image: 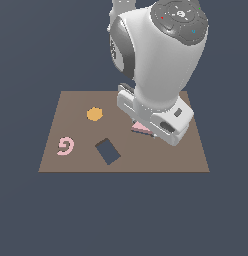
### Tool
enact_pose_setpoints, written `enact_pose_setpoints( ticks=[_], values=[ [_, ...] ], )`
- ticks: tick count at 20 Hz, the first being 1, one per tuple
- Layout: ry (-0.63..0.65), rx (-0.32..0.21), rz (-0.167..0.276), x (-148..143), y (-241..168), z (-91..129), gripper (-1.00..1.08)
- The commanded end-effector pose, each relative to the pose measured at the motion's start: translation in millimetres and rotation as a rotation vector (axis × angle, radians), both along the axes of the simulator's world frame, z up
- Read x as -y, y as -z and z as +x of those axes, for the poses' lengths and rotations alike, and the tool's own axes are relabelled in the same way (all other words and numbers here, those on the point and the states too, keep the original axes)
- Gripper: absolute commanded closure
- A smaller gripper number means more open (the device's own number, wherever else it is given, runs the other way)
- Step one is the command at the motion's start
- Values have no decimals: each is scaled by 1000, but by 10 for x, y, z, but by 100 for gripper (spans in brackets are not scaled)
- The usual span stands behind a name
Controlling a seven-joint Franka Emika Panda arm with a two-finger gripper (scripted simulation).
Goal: Insert a designated object into the corresponding slot on a board.
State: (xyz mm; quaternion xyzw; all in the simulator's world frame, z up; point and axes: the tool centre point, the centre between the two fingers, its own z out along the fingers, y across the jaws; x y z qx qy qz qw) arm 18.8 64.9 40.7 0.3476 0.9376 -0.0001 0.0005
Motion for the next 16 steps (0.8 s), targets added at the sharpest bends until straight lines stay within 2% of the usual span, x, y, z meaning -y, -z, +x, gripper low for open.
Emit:
enact_pose_setpoints(
  ticks=[1,10,11,16],
  values=[
    [-6,0,0,-5,-2,-1,108],
    [-5,0,0,-1,99,-1,108],
    [-5,0,0,-1,99,-1,-92],
    [-5,0,0,-1,99,-1,-92]
  ],
)
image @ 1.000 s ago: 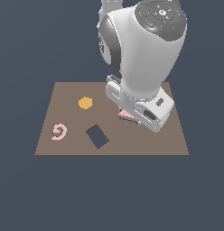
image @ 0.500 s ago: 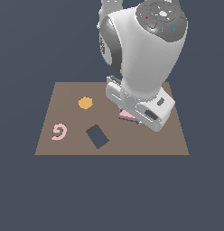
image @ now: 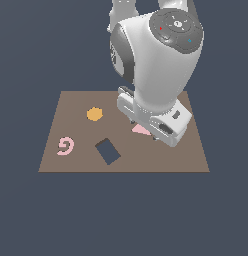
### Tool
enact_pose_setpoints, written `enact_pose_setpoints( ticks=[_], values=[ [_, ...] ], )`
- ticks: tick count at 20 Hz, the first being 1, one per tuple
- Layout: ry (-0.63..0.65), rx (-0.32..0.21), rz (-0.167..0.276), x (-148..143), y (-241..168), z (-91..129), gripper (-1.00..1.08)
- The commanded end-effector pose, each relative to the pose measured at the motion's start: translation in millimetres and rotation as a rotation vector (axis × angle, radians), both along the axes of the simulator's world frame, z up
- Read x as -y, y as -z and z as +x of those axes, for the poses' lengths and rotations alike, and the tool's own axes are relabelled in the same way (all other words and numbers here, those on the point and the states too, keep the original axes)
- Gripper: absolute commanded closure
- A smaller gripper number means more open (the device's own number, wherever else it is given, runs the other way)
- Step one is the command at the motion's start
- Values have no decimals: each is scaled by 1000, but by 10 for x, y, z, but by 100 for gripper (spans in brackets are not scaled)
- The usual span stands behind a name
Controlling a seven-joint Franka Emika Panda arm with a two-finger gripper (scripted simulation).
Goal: Insert a designated object into the corresponding slot on a board.
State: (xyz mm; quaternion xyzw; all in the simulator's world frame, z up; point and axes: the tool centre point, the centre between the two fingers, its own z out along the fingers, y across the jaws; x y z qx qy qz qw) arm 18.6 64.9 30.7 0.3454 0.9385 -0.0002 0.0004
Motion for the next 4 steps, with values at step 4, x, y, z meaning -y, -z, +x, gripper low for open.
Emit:
enact_pose_setpoints(
  ticks=[4],
  values=[
    [0,0,0,0,0,1,-92]
  ],
)
